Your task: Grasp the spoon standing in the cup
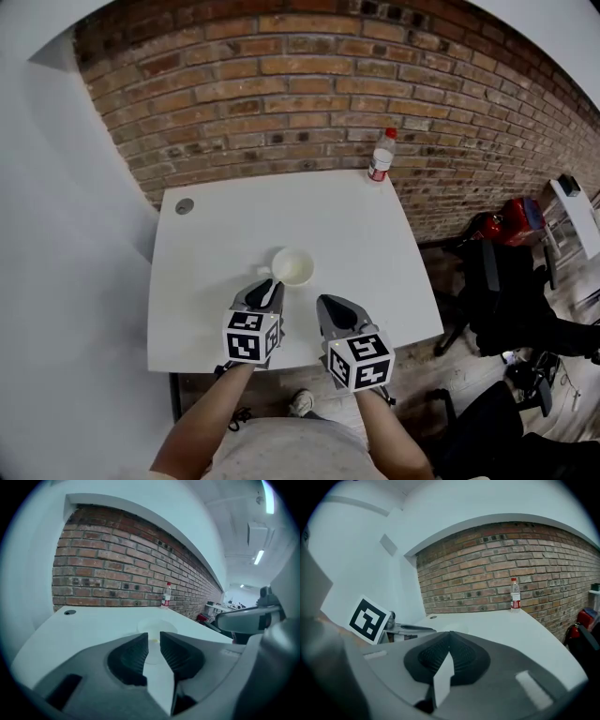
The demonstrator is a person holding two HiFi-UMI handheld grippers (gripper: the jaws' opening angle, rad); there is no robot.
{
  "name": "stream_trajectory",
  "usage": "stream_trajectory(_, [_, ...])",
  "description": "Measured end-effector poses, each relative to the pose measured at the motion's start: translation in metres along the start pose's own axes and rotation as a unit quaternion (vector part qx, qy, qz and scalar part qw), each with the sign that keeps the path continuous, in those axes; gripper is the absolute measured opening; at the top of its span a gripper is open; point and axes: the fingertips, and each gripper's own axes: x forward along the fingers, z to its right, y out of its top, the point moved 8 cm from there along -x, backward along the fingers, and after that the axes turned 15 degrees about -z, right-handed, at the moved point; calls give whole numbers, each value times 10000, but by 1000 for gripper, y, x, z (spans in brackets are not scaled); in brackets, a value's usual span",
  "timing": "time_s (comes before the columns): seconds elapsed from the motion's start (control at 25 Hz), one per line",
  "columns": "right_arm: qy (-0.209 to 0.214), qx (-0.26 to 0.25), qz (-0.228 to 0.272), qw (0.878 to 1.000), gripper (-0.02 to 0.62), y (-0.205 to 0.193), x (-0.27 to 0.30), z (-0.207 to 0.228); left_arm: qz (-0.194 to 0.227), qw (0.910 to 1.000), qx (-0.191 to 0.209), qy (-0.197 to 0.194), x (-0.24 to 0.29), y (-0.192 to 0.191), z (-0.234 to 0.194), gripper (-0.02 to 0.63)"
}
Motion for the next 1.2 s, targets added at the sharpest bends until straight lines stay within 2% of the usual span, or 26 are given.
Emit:
stream_trajectory(0.44, [14,-5,-111,9999,5,-1,10,18,22,9993,-383,44,18,1,0,89])
stream_trajectory(0.6, [3,25,-114,9999,5,0,9,24,84,9985,-548,35,19,2,2,73])
stream_trajectory(0.76, [14,38,-106,9999,5,-1,9,25,83,9988,-480,82,19,2,3,41])
stream_trajectory(1.2, [38,55,-50,10000,5,3,8,21,94,9994,-318,61,11,9,2,29])
